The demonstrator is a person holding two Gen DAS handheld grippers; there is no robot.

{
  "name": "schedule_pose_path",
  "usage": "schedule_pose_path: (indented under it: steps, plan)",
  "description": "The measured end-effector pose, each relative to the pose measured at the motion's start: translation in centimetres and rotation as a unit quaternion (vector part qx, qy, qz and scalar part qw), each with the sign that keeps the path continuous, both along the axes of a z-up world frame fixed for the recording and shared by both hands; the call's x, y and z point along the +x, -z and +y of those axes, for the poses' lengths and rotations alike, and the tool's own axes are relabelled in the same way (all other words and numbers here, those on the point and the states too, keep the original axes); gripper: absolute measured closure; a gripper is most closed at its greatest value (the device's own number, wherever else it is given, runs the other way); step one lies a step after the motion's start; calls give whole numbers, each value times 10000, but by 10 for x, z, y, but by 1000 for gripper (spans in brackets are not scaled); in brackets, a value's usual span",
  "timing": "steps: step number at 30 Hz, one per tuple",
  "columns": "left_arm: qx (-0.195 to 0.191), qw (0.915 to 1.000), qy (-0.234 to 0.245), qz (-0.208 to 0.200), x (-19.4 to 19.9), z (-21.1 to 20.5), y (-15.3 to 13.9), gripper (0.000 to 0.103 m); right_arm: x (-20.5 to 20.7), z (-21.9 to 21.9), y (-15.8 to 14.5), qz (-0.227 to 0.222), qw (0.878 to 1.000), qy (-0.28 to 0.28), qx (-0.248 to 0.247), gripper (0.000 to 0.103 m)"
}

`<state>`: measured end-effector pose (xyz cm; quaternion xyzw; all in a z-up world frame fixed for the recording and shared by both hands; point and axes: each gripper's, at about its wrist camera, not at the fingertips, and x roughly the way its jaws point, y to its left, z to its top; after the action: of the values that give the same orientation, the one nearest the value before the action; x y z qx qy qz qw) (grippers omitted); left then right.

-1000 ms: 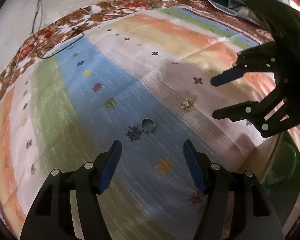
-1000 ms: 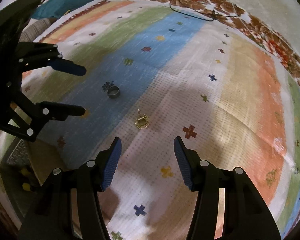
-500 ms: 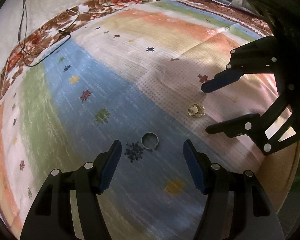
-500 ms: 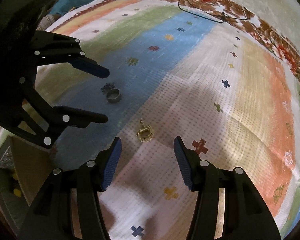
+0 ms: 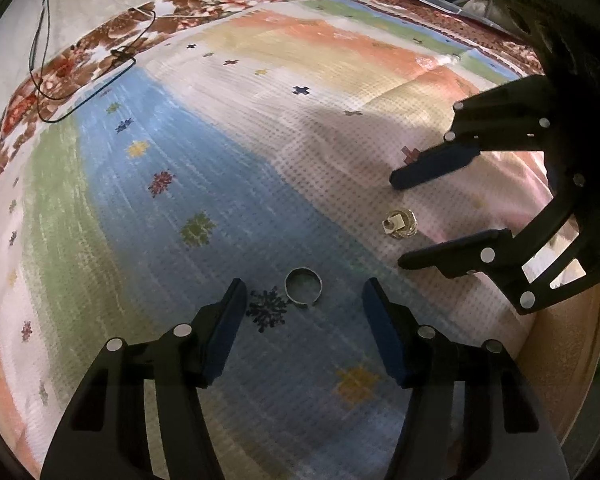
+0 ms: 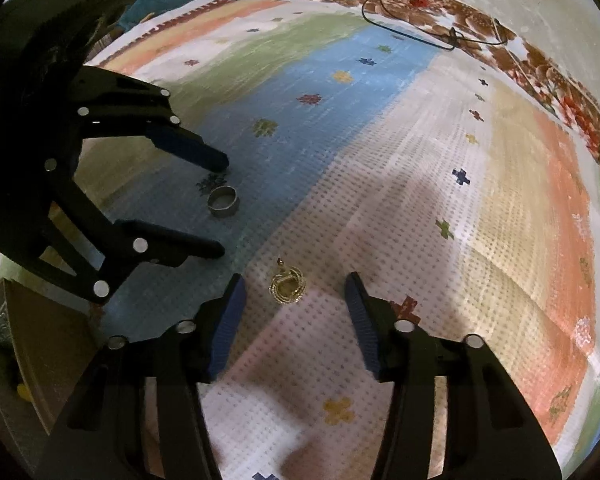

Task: Organize jewelry
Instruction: 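Grasp the silver ring with left tool while right tool grasps gold charm, then carry the ring and charm up and over the silver tin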

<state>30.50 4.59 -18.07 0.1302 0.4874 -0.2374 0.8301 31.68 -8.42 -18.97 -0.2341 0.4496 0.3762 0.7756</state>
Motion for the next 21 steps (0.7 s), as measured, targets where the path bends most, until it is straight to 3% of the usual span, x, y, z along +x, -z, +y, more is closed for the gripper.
schedule_pose_path:
  steps: [2,3,8,10,21]
  plan:
    - [-21,10000,6,-15,0,-1,0,55,1,0,0,9,10000,4,12,59]
    - [-19,10000,42,-42,-1,-2,0,61,2,-1,0,18,10000,15,26,66]
    - [-34,9998,165,-103,-6,-7,1,74,1,-1,1,75,10000,3,49,84]
    - [-65,9998,167,-105,-6,-7,1,85,0,0,2,51,10000,-4,37,86]
    - [-206,9994,-149,-227,-12,-2,-8,85,-6,-1,-5,-30,9999,115,27,86]
